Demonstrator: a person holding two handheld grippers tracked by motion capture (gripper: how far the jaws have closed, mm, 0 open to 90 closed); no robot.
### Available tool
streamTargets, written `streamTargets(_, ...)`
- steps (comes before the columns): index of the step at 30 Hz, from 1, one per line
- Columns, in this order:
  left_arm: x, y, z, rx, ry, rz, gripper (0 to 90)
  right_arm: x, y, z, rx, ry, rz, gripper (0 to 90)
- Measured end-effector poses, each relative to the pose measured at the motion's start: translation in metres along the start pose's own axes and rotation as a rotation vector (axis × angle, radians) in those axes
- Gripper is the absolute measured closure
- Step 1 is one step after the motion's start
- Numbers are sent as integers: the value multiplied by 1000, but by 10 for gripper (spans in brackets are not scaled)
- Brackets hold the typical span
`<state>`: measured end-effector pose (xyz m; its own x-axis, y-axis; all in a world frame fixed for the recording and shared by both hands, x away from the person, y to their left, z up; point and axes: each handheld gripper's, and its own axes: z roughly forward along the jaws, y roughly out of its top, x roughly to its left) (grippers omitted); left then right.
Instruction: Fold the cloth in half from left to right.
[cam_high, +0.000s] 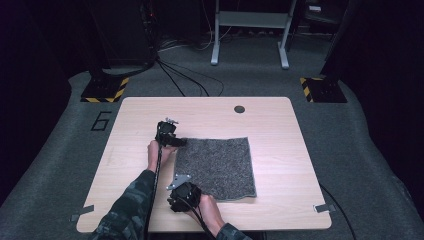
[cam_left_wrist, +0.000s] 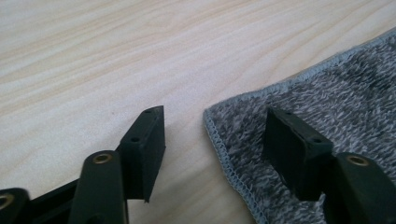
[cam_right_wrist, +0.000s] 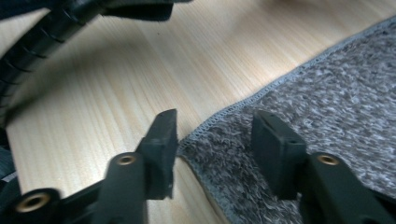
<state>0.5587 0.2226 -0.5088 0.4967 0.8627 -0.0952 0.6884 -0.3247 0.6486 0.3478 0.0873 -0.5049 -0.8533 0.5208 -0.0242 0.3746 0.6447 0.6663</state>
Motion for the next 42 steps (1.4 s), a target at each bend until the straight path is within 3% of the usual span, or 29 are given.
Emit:
streamTargets(2,3,0,0,-7,-19,4,418,1,0,2,7,-7,6,561)
streamTargets(3,4,-1,0,-9,-21,4,435,0,-1,4,17,1,-25,577)
streamTargets(9,1,0,0,-12,-9,28,550,0,-3,7,22,7,-33,633)
streamTargets(12,0,0,0,-6,-7,39,606,0,-3,6,27,23,-11,673)
streamTargets(14,-2,1,1,-3,9,70,640,1,-4,6,30,23,-7,704)
streamTargets(20,-2,0,1,-5,12,63,740,4,-5,6,18,31,-5,798)
streamTargets(23,-3,0,0,1,8,65,805,6,-5,6,12,6,-13,823)
streamTargets(25,-4,0,1,0,5,71,844,5,-5,5,17,13,-22,838)
streamTargets(26,-5,0,1,-1,5,67,856,5,-6,6,-3,-3,-14,845)
streamTargets(27,-6,0,2,-6,11,66,863,6,-7,6,-9,-9,10,850)
streamTargets(28,-6,1,2,-6,9,65,867,5,-8,4,7,-5,-10,853)
streamTargets(31,-7,1,3,-5,7,73,873,5,-11,3,-15,-22,10,859)
streamTargets(34,-8,1,2,-3,6,70,875,3,-14,-1,-10,-11,27,860)
streamTargets(42,-6,2,-1,-6,-1,59,876,2,-15,-11,-33,2,19,862)
